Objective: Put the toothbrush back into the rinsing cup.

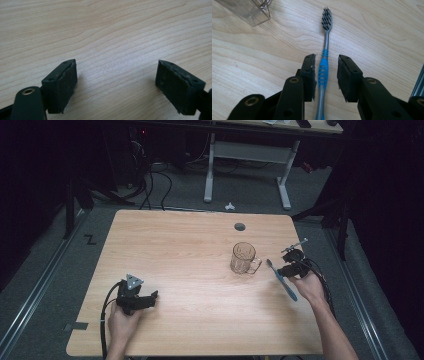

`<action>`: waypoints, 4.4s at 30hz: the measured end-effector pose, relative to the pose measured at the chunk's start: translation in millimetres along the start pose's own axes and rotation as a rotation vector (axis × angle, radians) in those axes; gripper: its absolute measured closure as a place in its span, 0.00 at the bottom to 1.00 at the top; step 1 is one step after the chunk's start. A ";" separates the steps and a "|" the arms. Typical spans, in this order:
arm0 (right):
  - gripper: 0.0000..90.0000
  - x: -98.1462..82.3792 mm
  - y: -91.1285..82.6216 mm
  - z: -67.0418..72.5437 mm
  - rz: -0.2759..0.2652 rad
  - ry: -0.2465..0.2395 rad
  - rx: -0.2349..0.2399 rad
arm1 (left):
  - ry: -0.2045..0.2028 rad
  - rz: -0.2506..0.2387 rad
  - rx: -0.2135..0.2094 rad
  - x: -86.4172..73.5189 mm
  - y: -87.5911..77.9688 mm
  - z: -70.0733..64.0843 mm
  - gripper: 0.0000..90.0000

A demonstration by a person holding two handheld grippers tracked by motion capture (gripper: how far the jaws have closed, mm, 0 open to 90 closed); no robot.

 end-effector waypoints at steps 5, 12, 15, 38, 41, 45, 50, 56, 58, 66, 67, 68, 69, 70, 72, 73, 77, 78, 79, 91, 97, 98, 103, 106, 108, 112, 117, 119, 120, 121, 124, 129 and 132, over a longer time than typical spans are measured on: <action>0.76 2.6 5.5 -0.1 0.032 -0.003 -0.001 | 0.000 0.000 0.000 0.0 0.0 0.0 0.20; 0.76 2.8 14.5 -1.3 0.072 -0.001 0.002 | 0.000 0.000 0.000 0.0 0.0 0.0 0.20; 0.77 3.0 17.7 -1.2 0.088 -0.009 0.001 | 0.000 0.000 0.000 0.0 0.0 0.0 0.20; 0.84 2.1 34.3 -0.4 0.166 0.000 0.011 | 0.000 0.000 0.000 0.0 0.0 0.0 0.20; 0.85 1.5 35.8 -0.8 0.170 -0.009 0.014 | 0.000 0.000 0.000 0.0 0.0 0.0 0.20; 0.87 1.2 35.7 -0.3 0.172 -0.011 0.021 | 0.000 0.000 0.000 0.0 0.0 0.0 0.20; 0.87 0.8 35.5 -0.1 0.172 -0.009 0.024 | 0.000 0.000 0.000 0.0 0.0 0.0 0.20; 0.87 1.7 31.6 0.5 0.151 -0.007 0.029 | 0.000 0.000 0.000 0.0 0.0 0.0 0.20; 0.87 1.7 29.3 0.5 0.144 -0.004 0.029 | 0.000 0.000 0.000 0.0 0.0 0.0 0.20; 0.87 2.8 17.2 1.1 0.100 -0.002 0.038 | 0.000 0.000 0.000 0.0 0.0 0.0 0.20; 0.87 3.3 15.5 1.8 0.089 -0.002 0.042 | 0.000 0.000 0.000 0.0 0.0 0.0 0.20; 0.87 3.5 13.7 2.4 0.081 0.000 0.041 | 0.000 0.000 0.000 0.0 0.0 0.0 0.20; 0.87 3.7 11.8 3.0 0.075 0.000 0.040 | 0.000 0.000 0.000 0.0 0.0 0.0 0.20; 0.87 3.9 9.7 3.8 0.067 -0.003 0.042 | 0.000 0.000 0.000 0.0 0.0 0.0 0.20; 0.87 4.5 6.5 5.0 0.055 -0.003 0.043 | 0.000 0.000 0.000 0.0 0.0 0.0 0.20; 0.87 4.5 5.3 5.3 0.052 -0.005 0.045 | 0.000 0.000 0.000 0.0 0.0 0.0 0.20; 0.87 5.4 1.3 7.5 0.025 -0.010 0.047 | 0.000 0.000 0.000 0.0 0.0 0.0 0.20; 0.87 5.4 0.2 7.9 0.021 -0.013 0.048 | 0.000 0.000 0.000 0.0 0.0 0.0 0.20; 0.87 5.6 -1.0 8.7 0.016 -0.010 0.051 | 0.000 0.000 0.000 0.0 0.0 0.0 0.20; 0.87 6.6 -18.3 14.9 -0.054 -0.008 0.070 | 0.000 0.000 0.000 0.0 0.0 0.0 0.20; 0.87 7.1 -26.6 16.7 -0.090 -0.010 0.076 | 0.000 0.000 0.000 0.0 0.0 0.0 0.20; 0.87 7.4 -27.9 17.0 -0.099 -0.012 0.077 | 0.000 0.000 0.000 0.0 0.0 0.0 0.20; 0.87 7.0 -35.6 19.0 -0.135 -0.012 0.080 | 0.000 0.000 0.000 0.0 0.0 0.0 0.20; 0.87 6.3 -38.9 20.7 -0.151 -0.012 0.082 | 0.000 0.000 0.000 0.0 0.0 0.0 0.20; 0.87 6.2 -41.3 22.3 -0.164 -0.011 0.086 | 0.000 0.000 0.000 0.0 0.0 0.0 0.20; 0.88 6.1 -44.8 25.4 -0.189 -0.014 0.097 | 0.000 0.000 0.000 0.0 0.0 0.0 0.20; 0.88 5.4 -48.2 30.1 -0.215 -0.012 0.117 | 0.000 0.000 0.000 0.0 0.0 0.0 0.20; 0.88 5.8 -49.9 31.7 -0.231 -0.012 0.124 | 0.000 0.000 0.000 0.0 0.0 0.0 0.20; 0.88 6.0 -50.9 32.6 -0.239 -0.013 0.128 | 0.000 0.000 0.000 0.0 0.0 0.0 0.20; 0.88 6.0 -51.6 33.5 -0.244 -0.011 0.132 | 0.000 0.000 0.000 0.0 0.0 0.0 0.20; 0.88 6.4 -53.8 36.7 -0.262 -0.014 0.143 | 0.000 0.000 0.000 0.0 0.0 0.0 0.20; 0.88 7.9 -57.2 42.7 -0.285 -0.018 0.161 | 0.000 0.000 0.000 0.0 0.0 0.0 0.20; 0.88 9.2 -58.9 46.6 -0.295 -0.022 0.169 | 0.000 0.000 0.000 0.0 0.0 0.0 0.20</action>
Point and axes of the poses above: each handheld gripper's, and its own axes: y roughly forward along the jaws, x roughly out of its top, z roughly to its left, the point moved 10 cm from there along y, roughly forward along the jaws, and after that the axes turned 6 degrees about z, right-handed, at the moved point
